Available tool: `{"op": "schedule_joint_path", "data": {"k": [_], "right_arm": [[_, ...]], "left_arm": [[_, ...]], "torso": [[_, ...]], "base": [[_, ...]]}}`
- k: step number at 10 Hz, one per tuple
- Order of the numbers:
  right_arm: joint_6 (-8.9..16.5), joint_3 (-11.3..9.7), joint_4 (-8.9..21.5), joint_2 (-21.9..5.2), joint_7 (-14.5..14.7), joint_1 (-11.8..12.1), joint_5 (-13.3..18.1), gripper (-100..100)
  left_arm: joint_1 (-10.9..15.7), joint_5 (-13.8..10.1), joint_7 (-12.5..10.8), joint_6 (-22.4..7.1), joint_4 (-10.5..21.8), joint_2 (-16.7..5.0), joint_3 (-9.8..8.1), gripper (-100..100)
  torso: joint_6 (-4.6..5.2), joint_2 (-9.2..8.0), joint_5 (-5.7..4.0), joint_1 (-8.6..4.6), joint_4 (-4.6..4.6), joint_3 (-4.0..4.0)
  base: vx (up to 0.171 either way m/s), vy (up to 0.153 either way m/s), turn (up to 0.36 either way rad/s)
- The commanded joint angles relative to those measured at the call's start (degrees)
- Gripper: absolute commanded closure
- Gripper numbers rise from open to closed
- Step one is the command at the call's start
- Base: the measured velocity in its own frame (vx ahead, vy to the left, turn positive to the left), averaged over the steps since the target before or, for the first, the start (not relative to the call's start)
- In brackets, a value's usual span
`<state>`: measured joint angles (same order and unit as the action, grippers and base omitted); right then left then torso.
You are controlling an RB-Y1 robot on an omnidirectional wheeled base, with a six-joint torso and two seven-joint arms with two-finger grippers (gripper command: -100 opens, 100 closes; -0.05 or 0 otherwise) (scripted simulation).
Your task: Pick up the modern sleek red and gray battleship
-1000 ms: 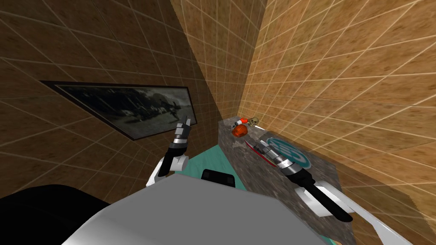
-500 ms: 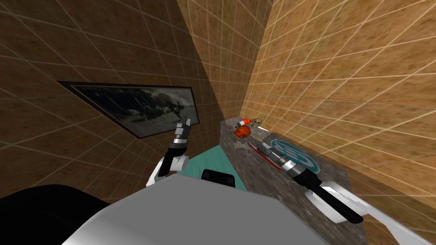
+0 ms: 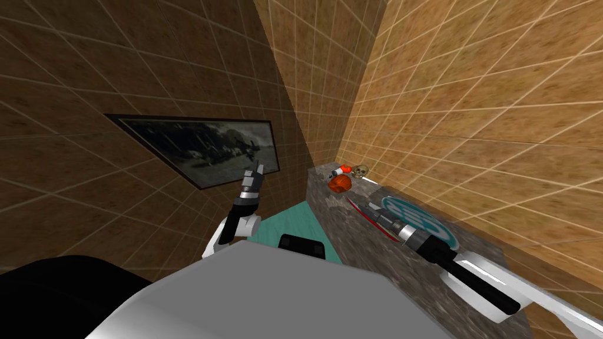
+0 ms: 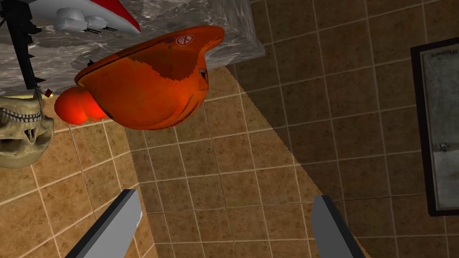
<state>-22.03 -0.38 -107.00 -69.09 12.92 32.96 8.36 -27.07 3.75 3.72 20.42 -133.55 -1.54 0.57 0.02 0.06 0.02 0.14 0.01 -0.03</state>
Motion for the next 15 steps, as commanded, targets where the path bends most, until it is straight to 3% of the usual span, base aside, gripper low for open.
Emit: {"op": "schedule_joint_path", "data": {"k": [1,4,7,12,15], "right_arm": [[0.5,0.2,0.6,-2.8,-0.2,0.5,0.1,-100],[1.3,-0.2,3.8,-8.1,0.2,2.1,1.4,-100],[1.7,-0.4,5.4,-11.6,0.4,3.0,2.1,-100],[3.2,-1.2,11.5,-20.9,0.7,6.8,5.0,-100],[3.6,-1.7,13.9,-24.6,0.7,8.9,6.6,-100]], "left_arm": [[0.0,0.0,0.0,0.0,0.0,0.0,0.0,0],[0.0,0.0,0.0,0.0,0.0,0.0,0.0,0],[0.0,0.0,0.0,0.0,0.0,0.0,0.0,0],[0.0,0.0,0.0,0.0,0.0,0.0,0.0,0],[0.0,0.0,0.0,0.0,0.0,0.0,0.0,0]], "torso": [[0.0,0.0,0.0,0.0,0.0,0.0],[0.02,-0.01,0.01,0.02,-0.01,0.01],[0.0,0.04,0.0,-0.03,0.0,-0.02],[0.0,0.08,0.01,-0.01,0.02,-0.05],[0.01,0.15,0.01,0.0,0.03,-0.09]], "base": [[0.013,0.034,0.047],[0.009,0.046,0.073],[0.021,0.029,0.047],[0.041,0.039,0.061],[0.052,0.038,0.031]]}}
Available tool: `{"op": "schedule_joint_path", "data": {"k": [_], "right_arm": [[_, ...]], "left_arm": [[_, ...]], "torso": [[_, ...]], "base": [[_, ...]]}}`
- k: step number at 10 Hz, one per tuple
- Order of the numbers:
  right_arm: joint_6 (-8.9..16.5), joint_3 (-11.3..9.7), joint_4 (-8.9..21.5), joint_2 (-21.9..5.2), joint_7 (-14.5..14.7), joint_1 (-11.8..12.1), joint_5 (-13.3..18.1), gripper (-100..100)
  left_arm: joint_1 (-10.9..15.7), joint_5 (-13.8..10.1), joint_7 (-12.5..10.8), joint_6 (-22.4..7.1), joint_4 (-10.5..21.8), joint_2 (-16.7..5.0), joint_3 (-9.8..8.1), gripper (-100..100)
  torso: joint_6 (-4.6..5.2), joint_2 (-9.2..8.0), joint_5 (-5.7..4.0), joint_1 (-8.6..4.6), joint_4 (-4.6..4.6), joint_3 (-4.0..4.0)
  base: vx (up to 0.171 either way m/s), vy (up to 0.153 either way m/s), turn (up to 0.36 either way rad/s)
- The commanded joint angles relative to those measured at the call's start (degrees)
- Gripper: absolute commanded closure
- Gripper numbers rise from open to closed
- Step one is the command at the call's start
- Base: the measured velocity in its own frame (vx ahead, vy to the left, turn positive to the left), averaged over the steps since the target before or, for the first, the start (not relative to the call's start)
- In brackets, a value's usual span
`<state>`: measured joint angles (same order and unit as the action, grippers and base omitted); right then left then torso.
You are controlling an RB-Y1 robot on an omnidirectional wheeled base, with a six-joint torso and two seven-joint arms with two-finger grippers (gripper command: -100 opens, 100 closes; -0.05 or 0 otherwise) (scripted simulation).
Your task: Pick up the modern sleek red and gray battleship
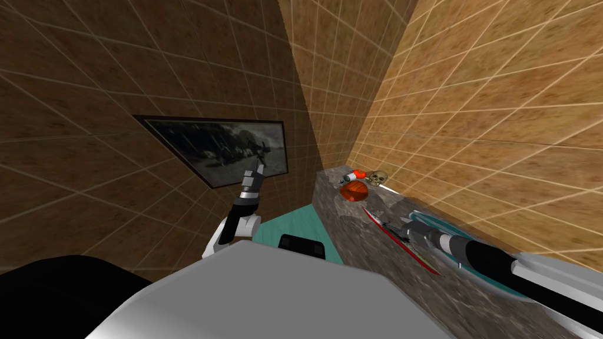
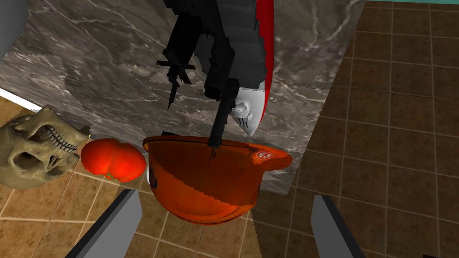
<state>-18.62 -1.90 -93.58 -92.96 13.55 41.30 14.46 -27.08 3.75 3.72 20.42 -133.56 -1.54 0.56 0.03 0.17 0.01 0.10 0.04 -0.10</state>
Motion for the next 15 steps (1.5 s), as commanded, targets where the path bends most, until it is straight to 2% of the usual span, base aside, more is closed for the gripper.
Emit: {"op": "schedule_joint_path", "data": {"k": [1,5,6,7,9,10,11,15], "right_arm": [[0.4,-0.5,1.5,-2.3,0.1,1.7,1.2,-100],[0.5,-1.7,3.9,-6.7,0.0,5.9,3.9,-100],[0.5,-1.7,3.9,-6.7,0.0,5.9,3.9,-100],[0.5,-2.2,4.4,-8.3,-0.1,7.9,5.2,-100],[0.4,-1.8,4.3,-8.0,0.1,8.3,5.0,-100],[0.4,-1.7,4.3,-8.0,0.2,8.5,5.0,0],[-0.3,-2.3,6.0,-6.6,0.8,8.0,5.0,-100],[-2.5,-4.1,11.1,-2.1,2.6,6.6,4.9,-100]], "left_arm": [[0.0,0.0,0.0,0.0,0.0,0.0,0.0,0],[0.0,0.0,0.0,0.0,0.0,0.0,0.0,0],[0.0,0.0,0.0,0.0,0.0,0.0,0.0,0],[0.0,0.0,0.0,0.0,0.0,0.0,0.0,0],[0.0,0.0,0.0,0.0,0.0,0.0,0.0,0],[0.0,0.0,0.0,0.0,0.0,0.0,0.0,0],[0.0,0.0,0.0,0.0,0.0,0.0,0.0,0],[0.0,0.0,0.0,0.0,0.0,0.0,0.0,0]], "torso": [[0.0,0.0,0.0,0.0,0.0,0.0],[0.0,0.09,0.02,0.09,0.02,-0.05],[0.01,0.06,0.02,0.09,0.01,-0.04],[0.0,0.0,0.01,0.03,0.0,0.0],[0.01,-0.02,0.01,0.07,0.0,0.01],[0.01,-0.1,0.0,0.0,-0.03,0.06],[0.02,-0.16,-0.02,-0.07,-0.04,0.09],[0.01,-0.24,-0.01,-0.03,-0.06,0.14]], "base": [[0.053,0.034,0.032],[0.066,0.05,0.016],[0.041,0.031,-0.003],[0.053,0.031,0.008],[0.029,0.038,-0.002],[0.0,0.0,0.0],[-0.002,0.015,0.143],[-0.009,0.027,0.153]]}}
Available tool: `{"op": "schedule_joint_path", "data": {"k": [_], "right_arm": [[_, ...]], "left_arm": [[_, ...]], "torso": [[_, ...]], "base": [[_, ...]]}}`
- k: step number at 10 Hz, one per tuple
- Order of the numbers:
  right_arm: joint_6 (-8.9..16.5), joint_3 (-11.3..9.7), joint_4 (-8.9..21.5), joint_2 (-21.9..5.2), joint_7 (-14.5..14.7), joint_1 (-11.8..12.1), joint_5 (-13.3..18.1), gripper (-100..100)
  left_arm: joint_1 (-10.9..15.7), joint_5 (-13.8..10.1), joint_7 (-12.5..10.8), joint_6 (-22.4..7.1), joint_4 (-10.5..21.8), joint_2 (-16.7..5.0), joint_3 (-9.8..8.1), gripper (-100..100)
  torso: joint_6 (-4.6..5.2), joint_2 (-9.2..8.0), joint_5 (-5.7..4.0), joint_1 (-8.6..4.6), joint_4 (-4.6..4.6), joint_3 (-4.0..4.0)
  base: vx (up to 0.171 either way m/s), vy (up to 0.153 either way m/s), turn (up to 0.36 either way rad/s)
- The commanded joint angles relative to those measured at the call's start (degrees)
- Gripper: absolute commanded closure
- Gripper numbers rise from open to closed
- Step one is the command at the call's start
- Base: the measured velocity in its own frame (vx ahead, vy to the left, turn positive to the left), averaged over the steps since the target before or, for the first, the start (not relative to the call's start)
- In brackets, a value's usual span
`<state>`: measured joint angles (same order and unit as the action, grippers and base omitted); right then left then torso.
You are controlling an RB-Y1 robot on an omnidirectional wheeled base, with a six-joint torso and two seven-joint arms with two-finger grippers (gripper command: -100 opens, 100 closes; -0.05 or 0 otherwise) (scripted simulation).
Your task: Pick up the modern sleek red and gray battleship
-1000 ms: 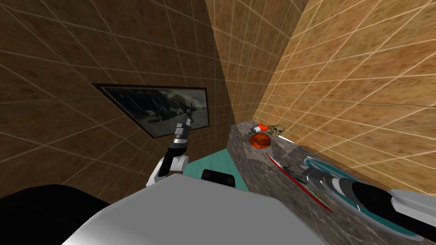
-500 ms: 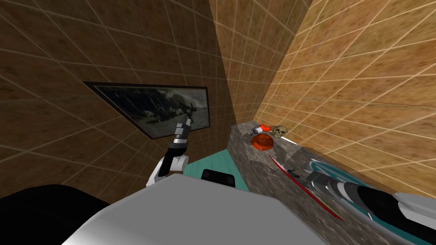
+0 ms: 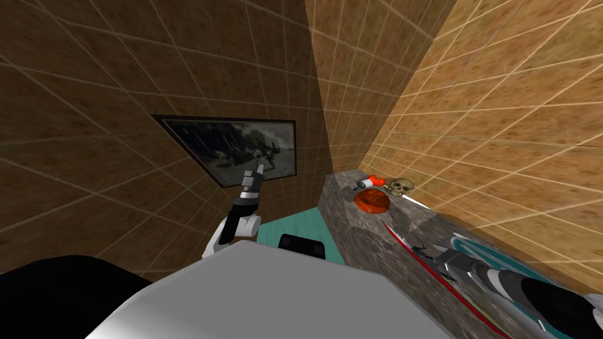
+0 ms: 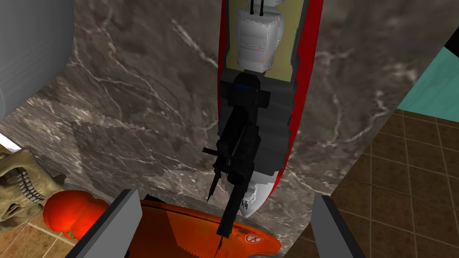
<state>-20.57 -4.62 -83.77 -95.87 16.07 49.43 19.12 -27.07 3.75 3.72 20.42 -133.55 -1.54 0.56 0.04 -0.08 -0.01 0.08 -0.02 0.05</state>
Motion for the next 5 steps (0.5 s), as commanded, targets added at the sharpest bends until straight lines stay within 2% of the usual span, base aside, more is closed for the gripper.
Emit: {"op": "schedule_joint_path", "data": {"k": [1,2,3,4,5], "right_arm": [[-0.9,-1.7,2.1,1.5,0.4,-1.8,0.3,-100],[-1.2,-2.0,3.0,2.2,0.7,-2.0,0.2,-100],[-1.2,-2.3,2.8,1.7,0.4,-2.6,0.4,-100],[-1.4,-2.5,3.0,1.8,0.4,-2.7,0.4,100],[-1.4,-2.4,3.0,1.8,0.4,-2.7,0.4,100]], "left_arm": [[0.0,0.0,0.0,0.0,0.0,0.0,0.0,0],[0.0,0.0,0.0,0.0,0.0,0.0,0.0,0],[0.0,0.0,0.0,0.0,0.0,0.0,0.0,0],[0.0,0.0,0.0,0.0,0.0,0.0,-0.01,0],[0.0,0.0,0.0,0.0,0.0,0.0,-0.01,0]], "torso": [[0.0,0.0,0.0,0.0,0.0,0.0],[0.0,0.01,0.0,-0.01,0.0,-0.01],[0.01,0.02,-0.01,-0.03,0.0,-0.01],[0.03,0.02,0.0,-0.06,0.0,-0.01],[0.03,0.03,-0.01,-0.08,0.0,-0.02]], "base": [[-0.009,0.024,0.147],[-0.006,0.02,0.113],[-0.002,0.007,0.017],[0.0,0.0,0.0],[0.0,0.0,0.0]]}}
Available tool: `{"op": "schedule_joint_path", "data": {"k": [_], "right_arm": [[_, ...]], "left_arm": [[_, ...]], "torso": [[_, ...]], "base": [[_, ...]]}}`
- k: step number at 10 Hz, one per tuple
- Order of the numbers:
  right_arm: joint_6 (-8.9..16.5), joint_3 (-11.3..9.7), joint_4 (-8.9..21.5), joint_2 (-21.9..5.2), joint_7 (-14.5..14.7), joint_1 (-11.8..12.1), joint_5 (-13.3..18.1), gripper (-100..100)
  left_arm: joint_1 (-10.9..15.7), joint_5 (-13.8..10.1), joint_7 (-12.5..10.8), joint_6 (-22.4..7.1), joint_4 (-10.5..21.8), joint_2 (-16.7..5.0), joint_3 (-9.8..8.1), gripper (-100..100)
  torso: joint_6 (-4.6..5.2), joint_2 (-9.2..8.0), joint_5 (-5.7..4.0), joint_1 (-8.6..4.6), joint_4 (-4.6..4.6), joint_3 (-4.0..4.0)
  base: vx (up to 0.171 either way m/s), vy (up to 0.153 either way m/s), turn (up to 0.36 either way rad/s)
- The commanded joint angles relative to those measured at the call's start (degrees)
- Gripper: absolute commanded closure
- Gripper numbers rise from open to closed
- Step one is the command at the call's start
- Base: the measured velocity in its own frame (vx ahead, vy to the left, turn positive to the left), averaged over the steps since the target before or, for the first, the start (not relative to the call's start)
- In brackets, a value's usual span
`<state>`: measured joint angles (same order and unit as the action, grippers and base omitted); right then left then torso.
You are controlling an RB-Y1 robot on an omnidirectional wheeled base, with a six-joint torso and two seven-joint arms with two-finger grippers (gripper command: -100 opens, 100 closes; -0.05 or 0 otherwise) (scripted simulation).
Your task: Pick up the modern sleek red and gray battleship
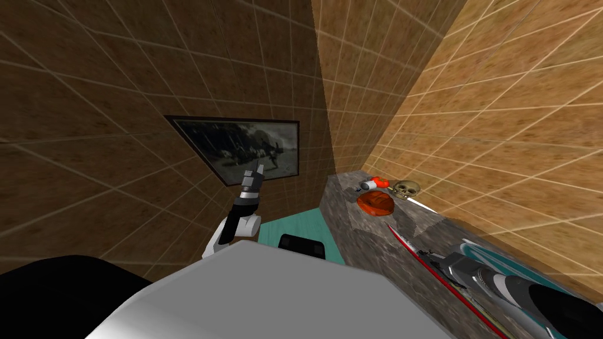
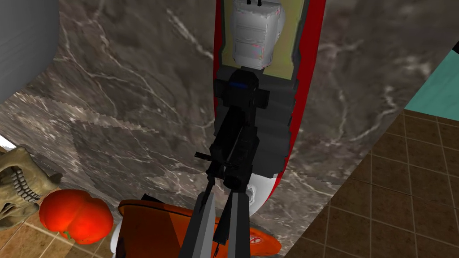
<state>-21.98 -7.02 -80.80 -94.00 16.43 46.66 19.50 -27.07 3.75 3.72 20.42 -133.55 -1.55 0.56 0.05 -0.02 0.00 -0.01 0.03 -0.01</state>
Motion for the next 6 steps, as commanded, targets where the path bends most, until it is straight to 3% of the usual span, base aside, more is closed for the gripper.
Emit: {"op": "schedule_joint_path", "data": {"k": [1,3,4,5,6], "right_arm": [[0.0,0.0,0.0,0.0,0.0,0.0,0.0,100],[-0.1,0.1,-0.1,0.0,0.0,-0.1,0.0,100],[-0.1,0.1,-0.1,0.0,0.0,-0.1,0.0,0],[0.9,1.0,-1.7,-1.1,-0.2,1.2,-0.1,100],[1.3,1.3,-2.5,-1.8,-0.5,1.5,-0.1,100]], "left_arm": [[0.0,0.0,0.0,0.0,0.0,0.0,0.0,0],[0.0,0.0,0.0,0.0,0.0,0.0,0.0,0],[0.0,0.0,0.0,0.0,0.0,0.0,0.0,0],[0.0,0.0,0.0,0.0,0.0,0.0,0.0,0],[0.0,0.0,0.0,0.0,0.0,0.0,-0.01,0]], "torso": [[0.0,0.0,0.0,0.0,0.0,0.0],[0.07,0.06,-0.04,-0.05,0.05,-0.05],[0.08,0.06,-0.05,-0.08,0.05,-0.05],[0.08,0.06,-0.06,-0.1,0.05,-0.05],[0.17,0.03,-0.06,-0.16,0.04,-0.04]], "base": [[0.0,0.0,0.0],[0.0,0.0,0.0],[0.0,0.0,0.0],[0.003,-0.017,-0.147],[0.006,-0.023,-0.161]]}}
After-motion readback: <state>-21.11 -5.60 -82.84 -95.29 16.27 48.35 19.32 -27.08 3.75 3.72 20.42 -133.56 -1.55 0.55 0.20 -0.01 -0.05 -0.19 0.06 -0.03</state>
